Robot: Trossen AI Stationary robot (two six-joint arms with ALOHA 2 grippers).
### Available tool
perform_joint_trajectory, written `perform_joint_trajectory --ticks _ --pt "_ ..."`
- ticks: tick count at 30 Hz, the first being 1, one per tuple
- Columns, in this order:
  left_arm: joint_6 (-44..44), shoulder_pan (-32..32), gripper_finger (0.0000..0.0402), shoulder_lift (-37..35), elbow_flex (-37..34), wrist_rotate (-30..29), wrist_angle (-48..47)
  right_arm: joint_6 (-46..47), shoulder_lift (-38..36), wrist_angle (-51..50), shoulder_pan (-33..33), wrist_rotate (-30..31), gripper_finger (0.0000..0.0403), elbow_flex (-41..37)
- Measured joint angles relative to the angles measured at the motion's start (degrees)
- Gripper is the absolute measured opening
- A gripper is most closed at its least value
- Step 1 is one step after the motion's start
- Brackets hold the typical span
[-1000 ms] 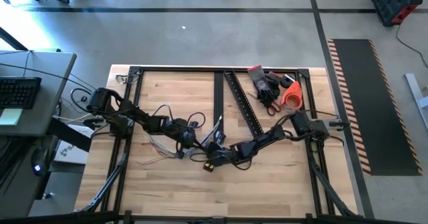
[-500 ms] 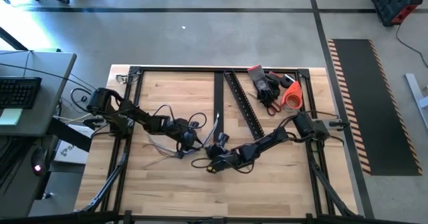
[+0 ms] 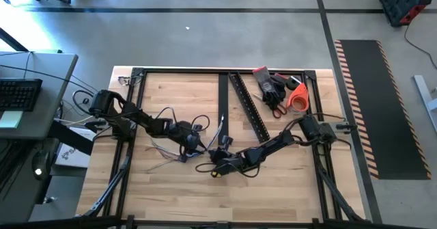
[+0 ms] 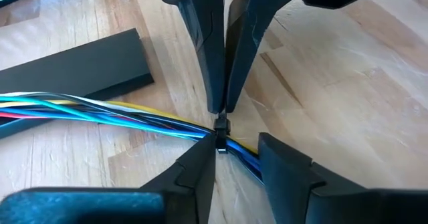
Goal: Ziptie cables
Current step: Wrap the black zip tie around the cable wires, then put the zip-tied cables into the cable duct
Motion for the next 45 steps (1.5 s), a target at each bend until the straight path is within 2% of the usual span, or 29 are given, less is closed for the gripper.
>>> perform_joint_trajectory --ticks 3,6,10,17,19,20,24,26,34,41,45 --pt "-0.15 -0.03 0.0092 -0.02 0.00 -1.25 0.00 2.19 0.00 -0.50 0.00 0.03 0.0003 0.00" --pt "0.08 -0.04 0.0102 -1.59 -0.02 -2.55 -0.77 2.51 -0.02 -1.14 0.00 0.03 0.0023 0.00" --pt "-0.21 -0.02 0.0122 -7.04 0.00 -4.86 -5.64 2.50 -1.97 -3.13 0.00 -1.29 0.0078 0.02" --pt "-4.15 -0.02 0.0142 -17.34 0.04 -5.04 -14.37 -0.98 -12.29 -14.00 0.16 1.11 0.0175 0.20" --pt "-5.52 -0.02 0.0143 -18.28 0.03 -5.04 -15.37 -5.32 -13.95 -17.14 -1.24 -1.30 0.0190 0.24" --pt "-6.20 -0.02 0.0143 -18.36 0.04 -5.06 -15.33 -7.85 -14.32 -18.53 -2.61 -4.89 0.0195 0.24" --pt "-8.16 -0.02 0.0143 -17.28 0.07 -4.24 -14.24 -17.12 -13.38 -21.88 -10.19 -20.52 0.0197 0.17" --pt "-9.22 -0.02 0.0143 -16.38 0.07 -4.10 -13.78 -22.37 -12.83 -23.42 -13.49 -25.14 0.0194 0.15" --pt "-9.94 -0.02 0.0143 -11.92 0.07 -4.10 -12.80 -38.40 -12.86 -26.07 -18.66 -35.19 0.0177 0.15" --pt "-11.40 0.01 0.0143 -8.63 0.11 -4.08 -7.65 -39.10 -11.01 -24.79 -20.27 -39.26 0.0148 0.17" --pt "-10.90 0.00 0.0143 -8.41 0.11 -4.09 -5.99 -37.10 -10.38 -23.06 -20.31 -39.44 0.0121 0.24"
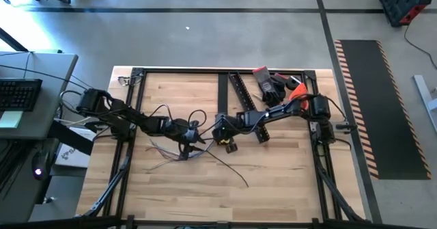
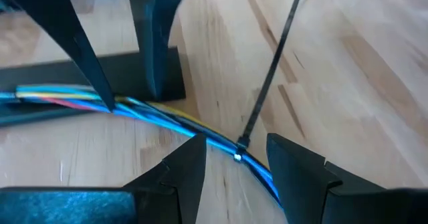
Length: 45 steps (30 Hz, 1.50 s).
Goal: Ziptie cables
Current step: Put the zip-tied cables into the cable duct
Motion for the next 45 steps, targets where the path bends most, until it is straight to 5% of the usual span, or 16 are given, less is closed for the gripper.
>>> perform_joint_trajectory --ticks 7,15,25,36,45 --pt "-0.40 0.00 0.0143 0.00 0.02 -0.01 0.54 4.69 0.00 -1.90 1.96 2.98 0.0116 2.98" --pt "-0.46 0.00 0.0143 0.00 0.01 0.31 0.08 -3.18 -0.17 -20.14 1.04 5.31 0.0187 14.27" --pt "-1.97 0.07 0.0143 -0.02 0.02 4.08 -1.32 -8.00 2.59 -19.86 -2.45 -8.09 0.0225 14.58" --pt "0.19 1.56 0.0143 0.00 0.00 4.06 -1.15 -8.60 7.59 -13.27 1.52 -3.39 0.0172 14.62" --pt "3.10 1.26 0.0143 -5.36 0.02 1.17 -6.67 -1.67 8.02 -12.79 2.22 -3.07 0.0023 15.09"
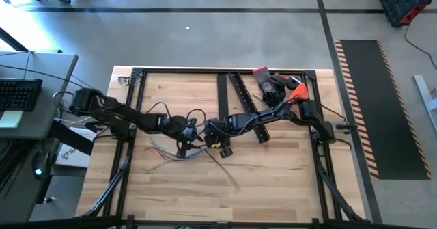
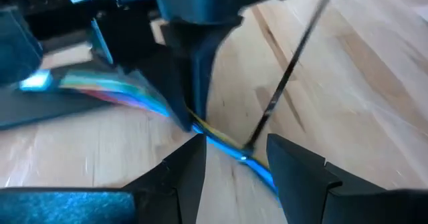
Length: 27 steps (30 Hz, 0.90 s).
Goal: Ziptie cables
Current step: Put the zip-tied cables into the cable duct
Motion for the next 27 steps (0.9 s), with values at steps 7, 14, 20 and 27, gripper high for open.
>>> perform_joint_trajectory --ticks 7,14,20,27 --pt "-0.79 -0.21 0.0143 -2.03 -0.01 -0.47 -5.03 14.43 -0.11 -6.52 0.00 6.58 0.0005 7.28" --pt "-2.77 -1.96 0.0143 2.23 -0.02 -12.31 -6.29 20.58 -0.20 -16.13 0.90 7.07 0.0002 13.23" --pt "-4.63 -5.42 0.0143 2.41 -0.02 -14.97 -8.06 21.98 -0.22 -19.05 3.18 9.17 0.0001 14.10" --pt "-2.40 -12.06 0.0143 -1.71 -0.06 -27.99 -10.84 24.18 -0.22 -23.66 5.24 11.98 0.0000 14.06"
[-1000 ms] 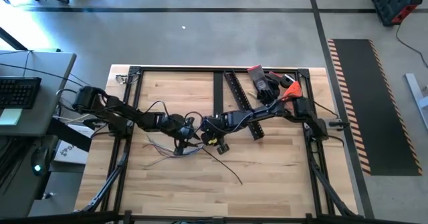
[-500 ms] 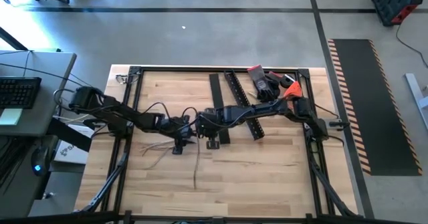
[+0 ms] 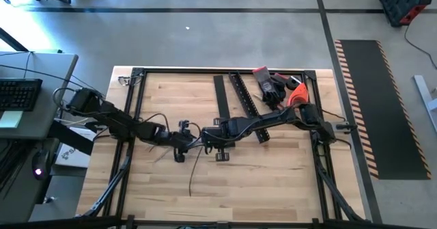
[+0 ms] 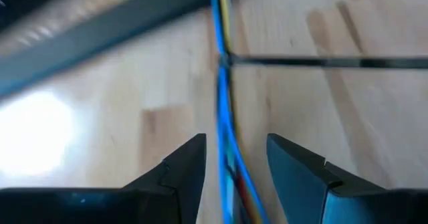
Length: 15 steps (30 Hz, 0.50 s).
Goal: Ziptie cables
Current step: Put the zip-tied cables into the cable duct
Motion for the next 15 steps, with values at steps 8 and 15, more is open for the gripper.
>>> perform_joint_trajectory --ticks 8,15 --pt "1.97 -0.54 0.0143 7.60 0.00 -2.02 16.13 0.66 -0.10 1.97 0.49 0.46 0.0000 -1.29" --pt "0.46 -0.42 0.0143 16.91 0.20 -2.88 20.28 1.30 -0.17 1.91 1.59 0.45 0.0000 -1.29"
